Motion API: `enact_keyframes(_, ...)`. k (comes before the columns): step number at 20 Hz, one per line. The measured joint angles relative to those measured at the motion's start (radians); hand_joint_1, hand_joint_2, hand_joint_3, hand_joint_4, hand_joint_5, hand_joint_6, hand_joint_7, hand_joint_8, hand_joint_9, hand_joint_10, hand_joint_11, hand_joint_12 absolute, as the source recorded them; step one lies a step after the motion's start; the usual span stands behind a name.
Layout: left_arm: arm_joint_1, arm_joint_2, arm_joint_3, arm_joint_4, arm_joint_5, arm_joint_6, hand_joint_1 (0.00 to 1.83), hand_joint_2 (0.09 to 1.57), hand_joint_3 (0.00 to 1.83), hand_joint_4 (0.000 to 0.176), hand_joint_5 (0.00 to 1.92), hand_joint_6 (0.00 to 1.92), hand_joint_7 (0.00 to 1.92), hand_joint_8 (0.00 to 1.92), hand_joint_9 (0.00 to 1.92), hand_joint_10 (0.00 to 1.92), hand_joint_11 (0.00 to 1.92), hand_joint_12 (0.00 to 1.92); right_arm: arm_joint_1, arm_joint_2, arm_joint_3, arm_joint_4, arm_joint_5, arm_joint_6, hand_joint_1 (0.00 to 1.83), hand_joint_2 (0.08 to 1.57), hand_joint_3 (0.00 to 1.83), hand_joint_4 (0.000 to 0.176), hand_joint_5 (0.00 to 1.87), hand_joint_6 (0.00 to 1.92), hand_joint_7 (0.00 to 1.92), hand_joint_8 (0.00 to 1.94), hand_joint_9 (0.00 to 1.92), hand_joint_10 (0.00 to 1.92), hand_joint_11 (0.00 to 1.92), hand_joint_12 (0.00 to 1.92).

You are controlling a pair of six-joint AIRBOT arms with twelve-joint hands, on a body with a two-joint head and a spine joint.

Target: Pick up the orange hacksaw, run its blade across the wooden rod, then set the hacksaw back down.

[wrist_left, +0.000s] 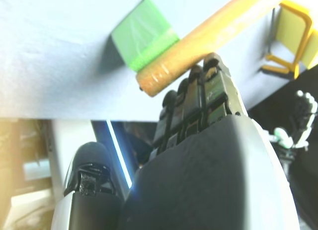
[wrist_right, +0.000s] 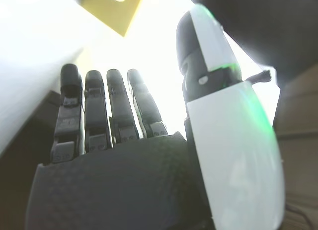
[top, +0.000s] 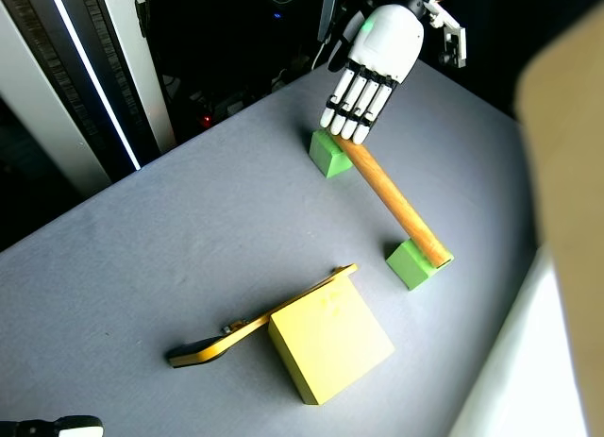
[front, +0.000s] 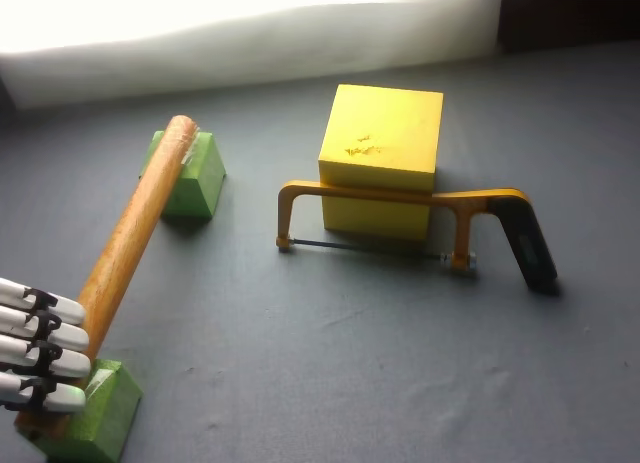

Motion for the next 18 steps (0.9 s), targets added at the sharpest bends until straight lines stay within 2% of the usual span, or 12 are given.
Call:
enact_keyframes(3,0.006,0.000,0.009,-0.003,-0.002,0.000,0.09,1.27,0.00,0.000,0.00,0.00,0.00,0.00,0.00,0.00,0.00,0.00,0.009,-0.019,-0.006,0.008,-0.088,0.041,0.78,1.15,0.00,0.000,0.05,0.00,0.05,0.00,0.07,0.00,0.00,0.51)
enact_keyframes(4,0.009,0.000,0.013,-0.004,-0.009,0.000,0.09,1.27,0.00,0.000,0.00,0.00,0.00,0.00,0.00,0.00,0.00,0.00,0.025,-0.024,-0.011,0.004,-0.118,0.043,0.77,1.14,0.00,0.000,0.06,0.00,0.06,0.00,0.09,0.01,0.00,0.54)
enact_keyframes(6,0.013,-0.006,0.013,-0.005,-0.024,0.000,0.12,1.26,0.00,0.000,0.02,0.01,0.01,0.00,0.01,0.00,0.01,0.00,0.042,-0.034,-0.015,0.011,-0.144,0.043,0.78,1.15,0.00,0.000,0.05,0.00,0.05,0.01,0.07,0.01,0.00,0.48)
enact_keyframes(7,0.013,-0.008,0.014,-0.005,-0.027,0.001,0.10,1.26,0.00,0.000,0.02,0.00,0.01,0.00,0.01,0.00,0.01,0.00,0.050,-0.035,-0.015,0.011,-0.151,0.043,0.80,1.14,0.00,0.000,0.06,0.00,0.07,0.01,0.09,0.01,0.00,0.56)
enact_keyframes(9,0.013,-0.009,0.017,-0.003,-0.035,0.000,0.07,1.27,0.00,0.000,0.02,0.00,0.00,0.00,0.00,0.00,0.00,0.00,0.084,-0.050,-0.014,0.012,-0.192,0.035,0.77,1.15,0.00,0.000,0.06,0.00,0.06,0.00,0.08,0.00,0.00,0.55)
enact_keyframes(11,0.014,-0.009,0.018,-0.003,-0.042,0.000,0.08,1.27,0.00,0.000,0.02,0.00,0.01,0.00,0.00,0.00,0.01,0.00,0.098,-0.076,-0.007,0.024,-0.211,0.036,0.86,1.13,0.00,0.000,0.08,0.01,0.08,0.00,0.09,0.00,0.00,0.56)
enact_keyframes(13,0.016,-0.009,0.018,-0.003,-0.042,0.001,0.07,1.27,0.00,0.000,0.01,0.00,0.00,0.00,0.00,0.00,0.00,0.00,0.098,-0.117,0.015,0.019,-0.216,0.035,0.84,1.13,0.00,0.000,0.09,0.00,0.11,0.01,0.13,0.01,0.00,0.71)
enact_keyframes(14,0.016,-0.009,0.018,-0.003,-0.042,0.000,0.06,1.27,0.00,0.000,0.01,0.00,0.00,0.00,0.00,0.00,0.00,0.00,0.104,-0.141,0.026,0.011,-0.218,0.035,0.83,1.13,0.00,0.000,0.07,0.00,0.09,0.00,0.12,0.00,0.00,0.67)
enact_keyframes(16,0.020,-0.010,0.018,-0.005,-0.044,0.001,0.06,1.27,0.00,0.000,0.01,0.00,0.00,0.00,0.00,0.00,0.01,0.00,0.134,-0.185,0.052,0.001,-0.218,-0.017,0.88,1.12,0.00,0.000,0.07,0.00,0.09,0.00,0.12,0.00,0.00,0.68)
enact_keyframes(18,0.021,-0.010,0.018,-0.008,-0.045,0.001,0.08,1.27,0.00,0.000,0.04,0.01,0.00,0.00,0.01,0.00,0.01,0.01,0.161,-0.196,0.055,0.006,-0.191,-0.082,0.87,1.12,0.00,0.000,0.07,0.00,0.09,0.00,0.12,0.00,0.00,0.67)
